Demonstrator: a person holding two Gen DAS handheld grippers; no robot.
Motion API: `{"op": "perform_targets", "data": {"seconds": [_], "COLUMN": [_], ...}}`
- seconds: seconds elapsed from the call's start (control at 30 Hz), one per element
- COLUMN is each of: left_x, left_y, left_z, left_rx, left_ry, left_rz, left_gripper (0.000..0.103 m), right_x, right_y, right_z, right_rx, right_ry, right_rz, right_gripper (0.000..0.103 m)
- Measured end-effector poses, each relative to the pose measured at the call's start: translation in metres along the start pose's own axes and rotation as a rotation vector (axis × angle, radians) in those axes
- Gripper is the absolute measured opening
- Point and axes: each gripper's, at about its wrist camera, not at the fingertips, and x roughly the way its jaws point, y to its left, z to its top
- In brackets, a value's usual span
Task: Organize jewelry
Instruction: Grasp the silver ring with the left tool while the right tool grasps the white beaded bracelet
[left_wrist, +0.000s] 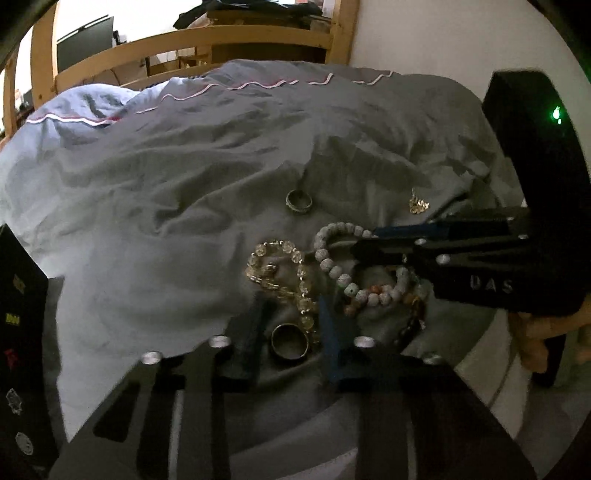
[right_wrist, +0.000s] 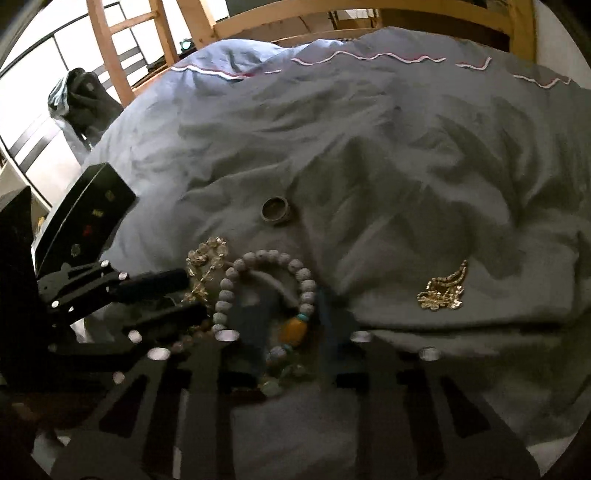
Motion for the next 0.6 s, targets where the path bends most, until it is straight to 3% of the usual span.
{"op": "perform_targets", "data": {"seconds": [0.1,0.3,0.6], "left_x": [-0.003,-0.020,-0.046], "left_y": [0.001,-0.001,0.014], "left_z": [0.000,0.000,0.012], "left_rx": [-0.014,-0.040,-0.081], "left_ry": [0.023,0.028,-0.054], "left_rz": [0.015,0.017,-0.001], "left_gripper": [0.012,0.006,0.006], "right_x": [-0.003,-0.020,-0.040], "right_y": [-0.003,0.002,0.001], "right_z": [0.001,0.005,0.010], "right_rx": [0.020,0.013,0.029], "right_ry": [-0.016,-0.083,-0.190], "right_rz": [0.020,0.079,0.125], "right_gripper": [0.010,0.009,0.009]}}
